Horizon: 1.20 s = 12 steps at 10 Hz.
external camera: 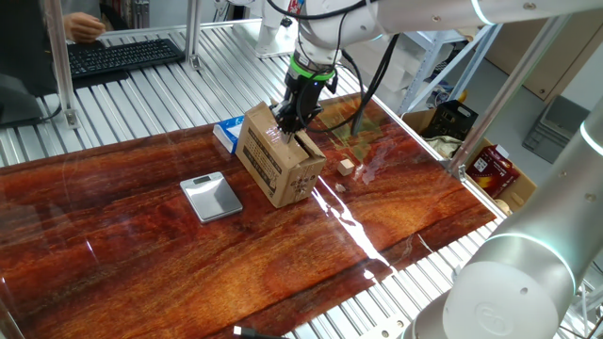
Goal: Open a box
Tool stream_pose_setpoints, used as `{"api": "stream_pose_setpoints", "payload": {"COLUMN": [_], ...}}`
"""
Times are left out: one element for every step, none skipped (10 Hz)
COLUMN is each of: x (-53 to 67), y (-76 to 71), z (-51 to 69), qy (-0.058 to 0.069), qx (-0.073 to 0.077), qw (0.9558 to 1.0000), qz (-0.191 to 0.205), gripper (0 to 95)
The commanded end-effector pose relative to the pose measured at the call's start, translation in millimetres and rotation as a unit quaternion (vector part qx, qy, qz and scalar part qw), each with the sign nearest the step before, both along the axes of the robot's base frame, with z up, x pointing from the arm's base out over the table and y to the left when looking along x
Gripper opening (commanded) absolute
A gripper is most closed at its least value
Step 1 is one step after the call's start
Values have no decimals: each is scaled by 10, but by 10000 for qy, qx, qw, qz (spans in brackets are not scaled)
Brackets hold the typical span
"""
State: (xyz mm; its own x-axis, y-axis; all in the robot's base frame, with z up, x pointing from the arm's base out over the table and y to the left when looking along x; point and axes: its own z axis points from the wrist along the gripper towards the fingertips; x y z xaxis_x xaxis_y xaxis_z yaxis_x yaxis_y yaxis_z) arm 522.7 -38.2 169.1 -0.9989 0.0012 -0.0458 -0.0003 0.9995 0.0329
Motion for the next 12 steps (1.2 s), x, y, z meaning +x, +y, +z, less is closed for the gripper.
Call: {"api": "stream_pose_setpoints", "payload": {"x": [18,28,39,45,50,60,79,89,94,106,111,122], "y": [-35,-49,-59,-63,-69,-81,-91,-101,-104,-101,-98,-91], "z": [-5,-4,-3,-11,-21,-44,-93,-115,-134,-170,-186,-225], "qy": [-2,0,11,16,17,19,2,6,7,6,7,5], "qx": [-11,-12,-15,-23,-45,-43,-45,-44,-39,-32,-29,-26], "qw": [10000,10000,10000,10000,9999,9999,9999,9999,9999,9999,9999,10000], "qz": [53,69,78,90,103,105,107,110,109,102,96,81], "gripper": [0,0,0,0,0,0,0,0,0,0,0,0]}}
